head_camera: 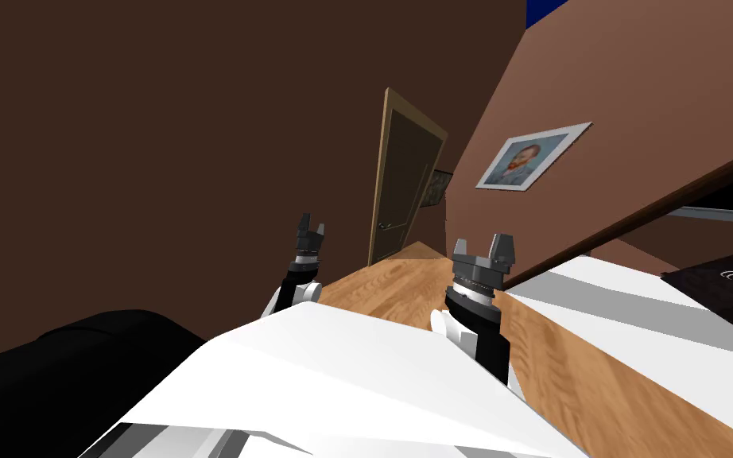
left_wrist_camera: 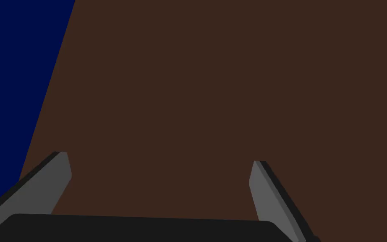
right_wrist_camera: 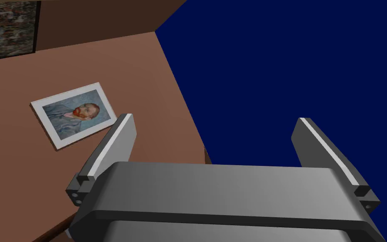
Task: Pull the door open
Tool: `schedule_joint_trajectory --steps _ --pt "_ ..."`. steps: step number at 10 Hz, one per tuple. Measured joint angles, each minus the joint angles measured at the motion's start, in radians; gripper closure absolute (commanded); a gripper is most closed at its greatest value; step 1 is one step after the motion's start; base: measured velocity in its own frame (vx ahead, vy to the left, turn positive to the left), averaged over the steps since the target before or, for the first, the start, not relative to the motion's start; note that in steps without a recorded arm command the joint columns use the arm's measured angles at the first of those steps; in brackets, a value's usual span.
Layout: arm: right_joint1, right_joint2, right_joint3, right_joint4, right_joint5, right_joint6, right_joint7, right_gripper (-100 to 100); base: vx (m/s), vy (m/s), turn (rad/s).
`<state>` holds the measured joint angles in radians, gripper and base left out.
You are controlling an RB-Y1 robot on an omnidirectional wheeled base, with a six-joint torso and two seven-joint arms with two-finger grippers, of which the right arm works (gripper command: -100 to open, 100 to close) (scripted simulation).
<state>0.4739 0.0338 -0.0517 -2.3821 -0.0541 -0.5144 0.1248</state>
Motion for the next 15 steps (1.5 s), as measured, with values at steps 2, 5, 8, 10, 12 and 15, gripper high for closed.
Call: schedule_joint_trajectory --steps 2,5,8,10,12,15 --pt "-0.017 -0.017 0.006 0.036 -0.013 0.003 -0.002 -100 0.092 -0.045 0.106" --pt "-0.030 -0.037 0.023 0.096 -0.029 -0.012 -0.005 -100 0.082 -0.046 0.111" --pt "-0.064 -0.061 0.040 0.175 -0.049 -0.017 -0.006 -100 0.091 -0.049 0.130" --pt "-0.087 -0.086 0.046 0.239 -0.070 -0.025 -0.013 -100 0.084 -0.073 0.145" --pt "-0.105 -0.103 0.068 0.300 -0.086 -0.033 -0.013 -100 0.072 -0.078 0.164" --pt "-0.127 -0.134 0.086 0.377 -0.113 -0.041 -0.020 -100 0.074 -0.059 0.121"
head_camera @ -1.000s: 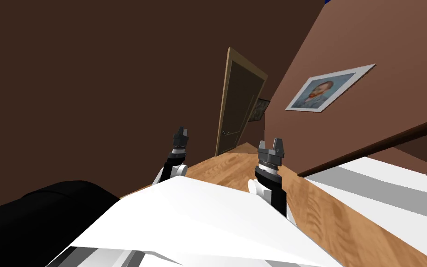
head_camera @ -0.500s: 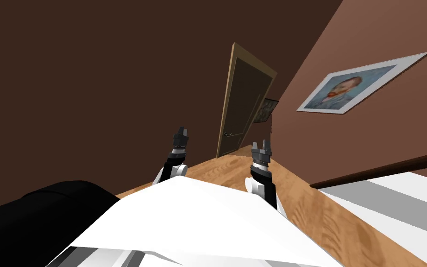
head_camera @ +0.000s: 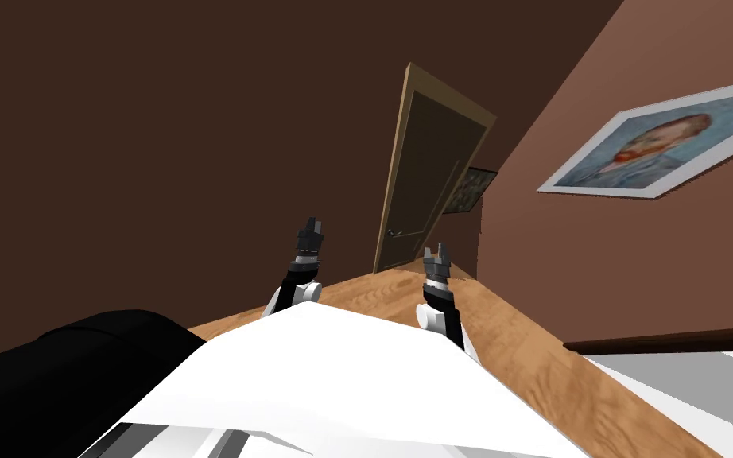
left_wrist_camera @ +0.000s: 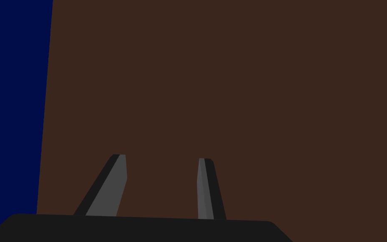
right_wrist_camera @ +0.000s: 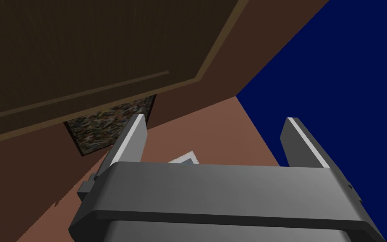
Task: Pull the door open
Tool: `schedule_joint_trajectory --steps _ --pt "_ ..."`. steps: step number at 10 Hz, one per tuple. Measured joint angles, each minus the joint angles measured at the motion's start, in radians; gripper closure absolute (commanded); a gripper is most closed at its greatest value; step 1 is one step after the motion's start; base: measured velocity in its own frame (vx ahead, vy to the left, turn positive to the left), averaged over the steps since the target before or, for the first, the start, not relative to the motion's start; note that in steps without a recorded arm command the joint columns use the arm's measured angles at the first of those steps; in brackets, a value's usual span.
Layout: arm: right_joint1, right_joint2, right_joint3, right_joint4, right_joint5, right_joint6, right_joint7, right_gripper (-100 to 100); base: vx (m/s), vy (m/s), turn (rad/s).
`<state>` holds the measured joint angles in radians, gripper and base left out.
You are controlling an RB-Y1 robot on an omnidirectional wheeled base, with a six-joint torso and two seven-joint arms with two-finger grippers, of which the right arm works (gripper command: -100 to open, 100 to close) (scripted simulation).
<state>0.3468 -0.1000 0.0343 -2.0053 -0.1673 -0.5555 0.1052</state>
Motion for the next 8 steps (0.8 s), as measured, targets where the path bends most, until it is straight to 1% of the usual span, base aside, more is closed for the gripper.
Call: schedule_joint_trajectory --steps 2,3,5,6,7,8 --pt "-0.026 -0.018 0.013 0.065 -0.017 -0.008 -0.002 -100 0.070 -0.068 0.190" --pt "-0.036 -0.029 0.023 0.091 -0.028 -0.008 -0.003 -100 0.051 -0.073 0.069" --pt "-0.053 -0.045 0.031 0.149 -0.041 -0.016 -0.007 -100 0.049 -0.071 0.147" --pt "-0.068 -0.054 0.040 0.182 -0.051 -0.018 -0.007 -100 0.042 -0.065 0.067" --pt "-0.069 -0.059 0.046 0.200 -0.055 -0.023 -0.007 -100 0.043 -0.061 0.124" --pt "-0.079 -0.070 0.051 0.230 -0.065 -0.026 -0.010 -100 0.062 -0.088 0.193"
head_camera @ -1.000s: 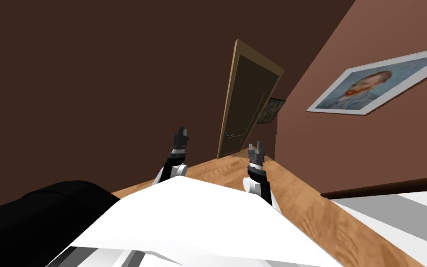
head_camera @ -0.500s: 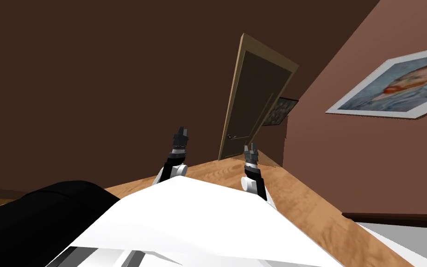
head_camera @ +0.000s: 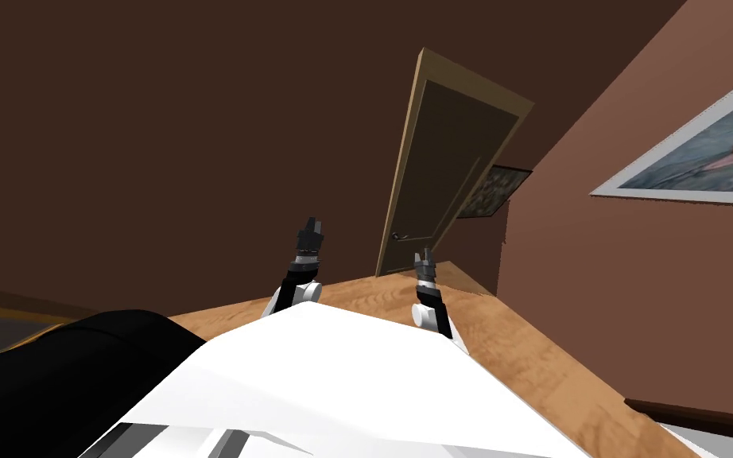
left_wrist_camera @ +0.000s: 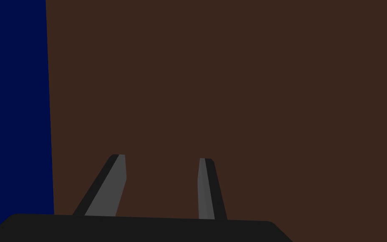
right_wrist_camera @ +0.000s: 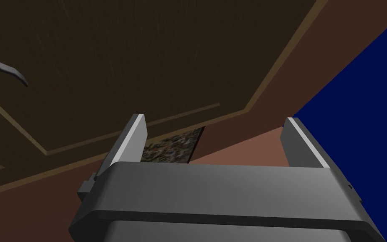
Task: Pull the door open
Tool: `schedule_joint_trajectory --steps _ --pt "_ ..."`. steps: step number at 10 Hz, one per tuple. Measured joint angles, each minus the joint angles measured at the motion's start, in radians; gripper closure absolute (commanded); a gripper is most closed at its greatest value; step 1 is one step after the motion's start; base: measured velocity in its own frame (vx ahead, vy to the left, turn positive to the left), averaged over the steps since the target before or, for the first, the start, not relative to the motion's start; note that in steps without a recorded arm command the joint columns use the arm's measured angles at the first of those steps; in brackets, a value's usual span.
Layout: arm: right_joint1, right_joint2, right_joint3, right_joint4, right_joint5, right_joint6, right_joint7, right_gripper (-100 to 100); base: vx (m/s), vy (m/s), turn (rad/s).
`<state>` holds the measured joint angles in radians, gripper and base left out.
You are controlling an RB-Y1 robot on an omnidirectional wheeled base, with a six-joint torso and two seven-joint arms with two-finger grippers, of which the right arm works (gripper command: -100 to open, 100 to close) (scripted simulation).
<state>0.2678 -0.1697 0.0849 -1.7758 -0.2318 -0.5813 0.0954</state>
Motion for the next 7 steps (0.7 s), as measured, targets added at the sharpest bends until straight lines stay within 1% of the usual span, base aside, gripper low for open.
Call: schedule_joint_trajectory --steps 1,2,3,4,5,6,7 --pt "-0.013 -0.013 0.008 0.034 -0.011 -0.006 -0.003 -100 0.045 -0.065 0.070" --pt "-0.018 -0.016 0.012 0.051 -0.016 -0.006 -0.003 -100 0.040 -0.051 0.119" --pt "-0.030 -0.029 0.017 0.087 -0.025 -0.012 -0.007 -100 0.056 -0.069 0.217" --pt "-0.039 -0.038 0.026 0.110 -0.036 -0.011 -0.007 -100 0.045 -0.060 0.065" --pt "-0.041 -0.044 0.031 0.131 -0.040 -0.014 -0.008 -100 0.046 -0.069 0.100" --pt "-0.054 -0.052 0.036 0.157 -0.049 -0.015 -0.009 -100 0.028 -0.057 0.072" --pt "-0.060 -0.057 0.040 0.182 -0.053 -0.022 -0.011 -100 0.032 -0.057 0.143"
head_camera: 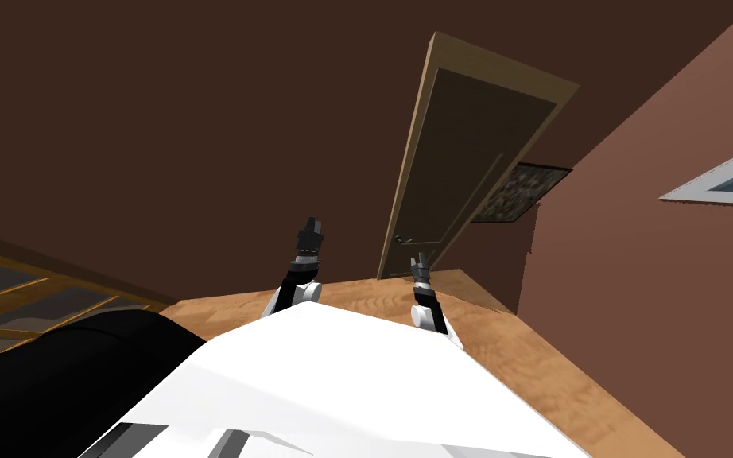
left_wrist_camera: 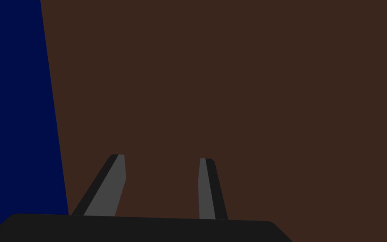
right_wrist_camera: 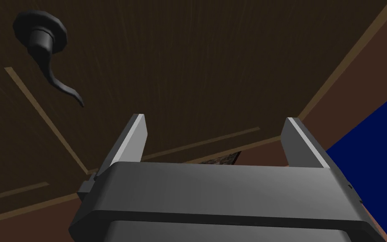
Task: Pull the door open
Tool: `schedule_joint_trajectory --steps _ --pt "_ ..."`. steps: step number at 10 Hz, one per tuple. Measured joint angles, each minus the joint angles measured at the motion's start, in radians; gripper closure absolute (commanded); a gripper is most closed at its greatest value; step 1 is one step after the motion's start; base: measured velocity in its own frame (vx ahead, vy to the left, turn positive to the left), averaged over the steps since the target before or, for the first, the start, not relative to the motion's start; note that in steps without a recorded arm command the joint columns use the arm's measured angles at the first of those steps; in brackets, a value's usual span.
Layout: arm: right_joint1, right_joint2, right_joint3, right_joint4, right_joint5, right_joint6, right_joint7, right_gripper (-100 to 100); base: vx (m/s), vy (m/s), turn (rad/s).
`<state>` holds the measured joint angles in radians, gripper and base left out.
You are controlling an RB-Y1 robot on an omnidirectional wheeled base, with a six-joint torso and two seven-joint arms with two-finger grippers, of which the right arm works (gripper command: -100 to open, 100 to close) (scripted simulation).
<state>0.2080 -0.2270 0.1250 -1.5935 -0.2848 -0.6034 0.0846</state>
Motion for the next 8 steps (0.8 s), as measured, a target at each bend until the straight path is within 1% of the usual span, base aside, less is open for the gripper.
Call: schedule_joint_trajectory --steps 1,2,3,4,5,6,7,8 --pt "-0.005 -0.011 0.006 0.026 -0.008 -0.006 -0.003 -100 0.053 -0.088 0.210" --pt "-0.015 -0.022 0.014 0.056 -0.019 -0.010 -0.005 -100 0.035 -0.071 0.051" --pt "-0.022 -0.026 0.018 0.074 -0.024 -0.010 -0.005 -100 0.036 -0.047 0.100" --pt "-0.036 -0.034 0.024 0.107 -0.032 -0.013 -0.006 -100 0.052 -0.080 0.200" --pt "-0.050 -0.046 0.032 0.141 -0.043 -0.018 -0.009 -100 0.062 -0.101 0.223" --pt "-0.063 -0.058 0.040 0.174 -0.054 -0.022 -0.011 -100 0.037 -0.081 0.045" --pt "-0.069 -0.060 0.045 0.199 -0.059 -0.025 -0.010 -100 0.023 -0.070 0.080" --pt "-0.078 -0.064 0.053 0.233 -0.065 -0.030 -0.009 -100 0.044 -0.083 0.180"
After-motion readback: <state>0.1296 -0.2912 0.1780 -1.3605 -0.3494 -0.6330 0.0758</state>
